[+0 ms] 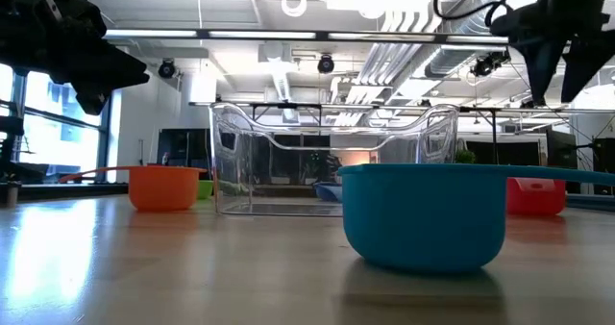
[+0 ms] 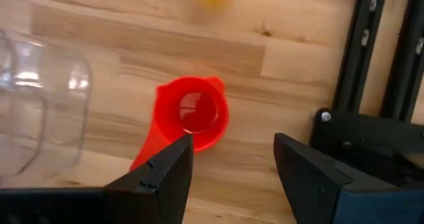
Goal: Nest measuring cups in basket
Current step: Move the red measuring cup to the bottom center of the table
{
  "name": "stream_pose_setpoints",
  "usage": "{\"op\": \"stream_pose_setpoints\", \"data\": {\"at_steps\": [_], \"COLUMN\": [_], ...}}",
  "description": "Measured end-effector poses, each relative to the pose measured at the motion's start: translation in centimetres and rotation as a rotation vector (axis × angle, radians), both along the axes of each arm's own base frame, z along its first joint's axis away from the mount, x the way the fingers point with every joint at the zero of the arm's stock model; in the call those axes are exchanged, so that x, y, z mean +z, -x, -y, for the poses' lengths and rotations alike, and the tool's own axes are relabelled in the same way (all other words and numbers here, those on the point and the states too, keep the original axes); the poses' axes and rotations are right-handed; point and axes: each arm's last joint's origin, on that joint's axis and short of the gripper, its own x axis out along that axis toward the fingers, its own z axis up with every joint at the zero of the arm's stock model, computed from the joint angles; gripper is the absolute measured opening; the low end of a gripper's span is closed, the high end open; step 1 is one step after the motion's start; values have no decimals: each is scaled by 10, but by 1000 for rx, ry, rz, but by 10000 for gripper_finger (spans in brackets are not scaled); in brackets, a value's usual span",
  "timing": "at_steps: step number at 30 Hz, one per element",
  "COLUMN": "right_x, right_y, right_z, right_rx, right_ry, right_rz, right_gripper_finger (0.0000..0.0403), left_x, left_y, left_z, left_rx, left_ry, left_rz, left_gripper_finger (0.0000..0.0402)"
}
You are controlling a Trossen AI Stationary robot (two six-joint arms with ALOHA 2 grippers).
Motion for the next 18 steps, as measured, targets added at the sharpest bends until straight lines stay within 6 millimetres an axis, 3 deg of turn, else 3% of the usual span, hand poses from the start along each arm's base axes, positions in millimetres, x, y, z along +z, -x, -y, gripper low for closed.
{"op": "stream_pose_setpoints", "data": {"at_steps": [18], "right_x": [-69], "right_y": [-16], "right_z": [0], "right_rx": [-34], "right_ry": [-89], "right_rz": [-60], "right_gripper_finger": [201], "left_x": [0], "left_y": [0], "left_z": [0], "left_rx": [1], "left_ry": [-1], "left_rz": [-4], "left_gripper_finger": [74]}}
